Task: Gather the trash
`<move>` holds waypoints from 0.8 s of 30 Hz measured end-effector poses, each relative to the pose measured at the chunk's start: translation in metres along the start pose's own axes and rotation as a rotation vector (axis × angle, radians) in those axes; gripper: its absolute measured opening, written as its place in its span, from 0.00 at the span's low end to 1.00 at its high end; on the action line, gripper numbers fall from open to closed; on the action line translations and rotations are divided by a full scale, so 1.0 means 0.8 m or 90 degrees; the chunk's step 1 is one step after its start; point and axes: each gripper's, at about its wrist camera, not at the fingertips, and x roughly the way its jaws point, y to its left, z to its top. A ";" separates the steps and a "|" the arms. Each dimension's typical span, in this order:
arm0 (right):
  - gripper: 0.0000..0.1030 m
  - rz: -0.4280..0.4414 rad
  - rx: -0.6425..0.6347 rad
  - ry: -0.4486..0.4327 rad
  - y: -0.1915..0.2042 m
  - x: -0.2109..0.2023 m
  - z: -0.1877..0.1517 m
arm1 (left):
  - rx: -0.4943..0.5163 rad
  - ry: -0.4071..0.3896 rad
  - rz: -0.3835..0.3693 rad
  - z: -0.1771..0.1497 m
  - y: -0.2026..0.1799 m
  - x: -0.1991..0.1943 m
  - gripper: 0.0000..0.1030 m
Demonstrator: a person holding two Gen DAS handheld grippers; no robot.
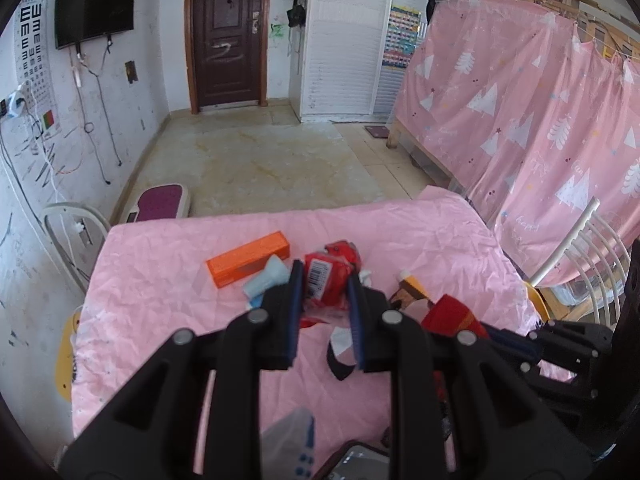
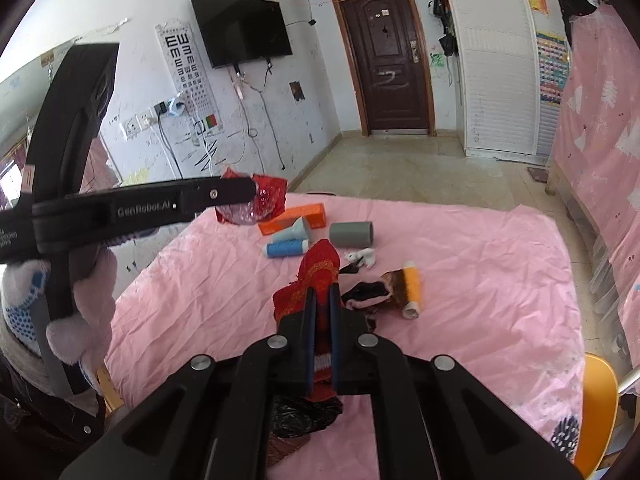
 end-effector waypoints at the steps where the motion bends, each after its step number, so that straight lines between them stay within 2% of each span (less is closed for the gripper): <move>1: 0.00 -0.002 0.004 -0.005 -0.003 -0.003 0.001 | 0.003 -0.001 -0.002 0.001 -0.004 -0.001 0.19; 9: 0.00 -0.028 0.044 -0.045 -0.050 -0.040 0.002 | 0.037 0.001 -0.037 0.013 -0.049 0.000 0.19; 21: 0.00 -0.107 0.128 -0.112 -0.161 -0.129 -0.028 | 0.117 0.014 -0.091 0.022 -0.169 0.013 0.19; 24: 0.00 -0.132 0.152 -0.123 -0.194 -0.148 -0.042 | 0.130 0.028 -0.120 0.021 -0.200 0.019 0.19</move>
